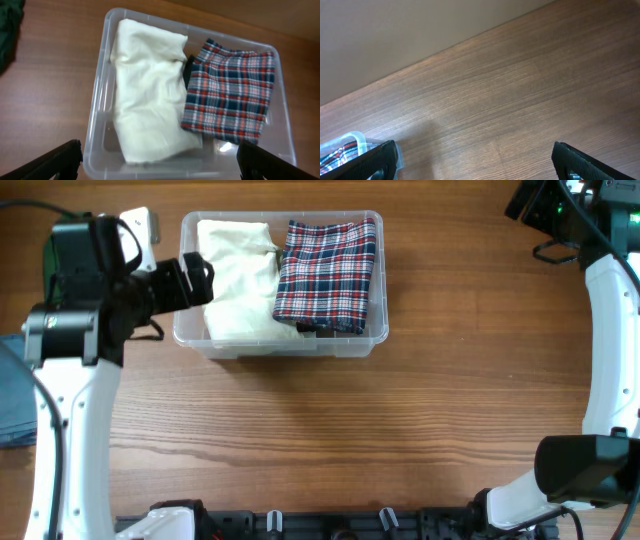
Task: Pack container
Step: 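Move the left gripper left toward the green garment, then grasp the green garment with the left gripper and lift it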
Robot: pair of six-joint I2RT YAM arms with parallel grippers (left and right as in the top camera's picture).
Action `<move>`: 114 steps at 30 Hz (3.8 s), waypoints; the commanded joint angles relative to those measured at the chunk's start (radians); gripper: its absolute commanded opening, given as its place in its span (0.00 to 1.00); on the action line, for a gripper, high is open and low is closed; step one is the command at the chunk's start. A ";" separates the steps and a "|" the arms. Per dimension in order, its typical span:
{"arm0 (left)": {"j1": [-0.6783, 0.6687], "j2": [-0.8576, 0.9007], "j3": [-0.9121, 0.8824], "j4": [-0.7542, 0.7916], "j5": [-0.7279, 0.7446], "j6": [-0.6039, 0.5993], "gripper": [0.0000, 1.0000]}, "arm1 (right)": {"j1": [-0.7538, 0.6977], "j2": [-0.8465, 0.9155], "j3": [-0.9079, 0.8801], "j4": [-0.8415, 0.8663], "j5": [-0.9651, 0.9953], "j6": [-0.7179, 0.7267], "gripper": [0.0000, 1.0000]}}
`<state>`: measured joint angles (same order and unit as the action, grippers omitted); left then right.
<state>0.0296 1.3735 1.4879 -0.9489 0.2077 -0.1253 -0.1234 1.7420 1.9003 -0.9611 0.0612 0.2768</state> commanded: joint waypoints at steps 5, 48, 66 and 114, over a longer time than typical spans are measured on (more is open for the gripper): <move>0.042 0.031 0.020 0.110 -0.034 0.048 1.00 | 0.000 0.003 -0.004 0.003 0.014 0.014 1.00; 0.183 0.827 0.201 0.597 -0.916 0.436 1.00 | 0.000 0.003 -0.004 0.003 0.014 0.015 1.00; 0.165 0.970 0.201 0.702 -0.871 0.516 1.00 | 0.000 0.003 -0.004 0.003 0.014 0.014 1.00; 0.259 1.185 0.201 0.995 -0.990 0.633 0.12 | 0.000 0.003 -0.004 0.003 0.014 0.014 1.00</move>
<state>0.2771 2.4897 1.7218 0.0406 -0.7368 0.5156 -0.1234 1.7420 1.9003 -0.9615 0.0612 0.2768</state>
